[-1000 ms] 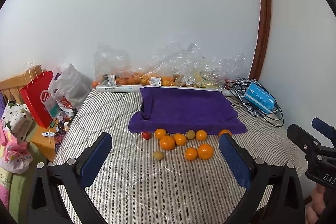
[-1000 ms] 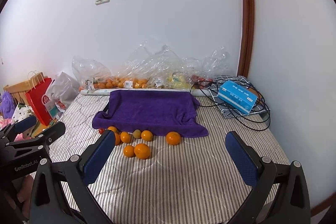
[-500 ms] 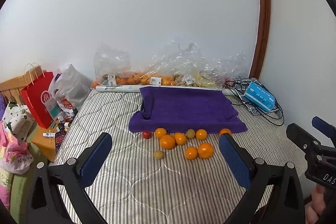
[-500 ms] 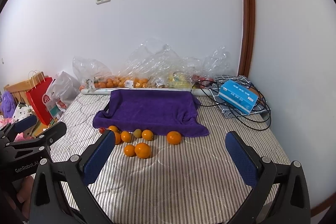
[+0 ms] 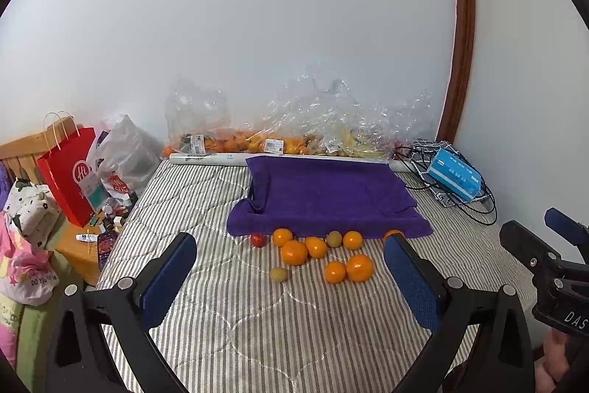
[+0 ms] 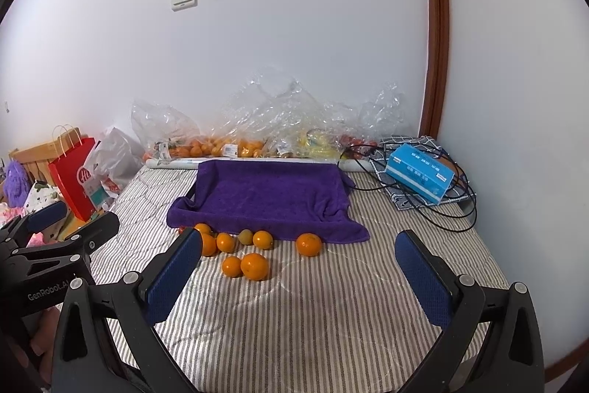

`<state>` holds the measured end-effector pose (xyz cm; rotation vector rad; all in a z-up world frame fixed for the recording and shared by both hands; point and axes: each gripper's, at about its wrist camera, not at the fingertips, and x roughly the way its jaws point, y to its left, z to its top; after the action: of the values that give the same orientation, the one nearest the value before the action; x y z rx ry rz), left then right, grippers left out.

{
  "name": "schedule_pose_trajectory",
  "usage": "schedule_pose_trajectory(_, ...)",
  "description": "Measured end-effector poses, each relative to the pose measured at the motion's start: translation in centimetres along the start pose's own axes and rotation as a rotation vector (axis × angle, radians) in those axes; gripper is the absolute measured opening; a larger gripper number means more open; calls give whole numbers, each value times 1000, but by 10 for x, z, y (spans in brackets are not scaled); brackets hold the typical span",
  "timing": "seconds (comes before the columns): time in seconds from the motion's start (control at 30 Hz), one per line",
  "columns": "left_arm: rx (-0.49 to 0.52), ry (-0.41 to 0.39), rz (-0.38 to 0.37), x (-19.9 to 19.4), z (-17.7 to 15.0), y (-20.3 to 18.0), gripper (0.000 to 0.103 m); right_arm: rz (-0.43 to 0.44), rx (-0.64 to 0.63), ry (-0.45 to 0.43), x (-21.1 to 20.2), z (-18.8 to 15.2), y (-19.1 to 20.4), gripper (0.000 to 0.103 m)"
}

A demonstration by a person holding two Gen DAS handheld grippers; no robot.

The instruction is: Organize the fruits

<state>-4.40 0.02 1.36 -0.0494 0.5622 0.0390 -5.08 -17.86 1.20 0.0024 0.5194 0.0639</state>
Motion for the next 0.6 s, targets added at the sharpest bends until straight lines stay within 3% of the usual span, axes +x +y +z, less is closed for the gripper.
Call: schedule_pose_trajectory(0.6, 3, 0, 1, 0, 4, -1, 102, 3, 5, -7, -4, -2, 0, 103)
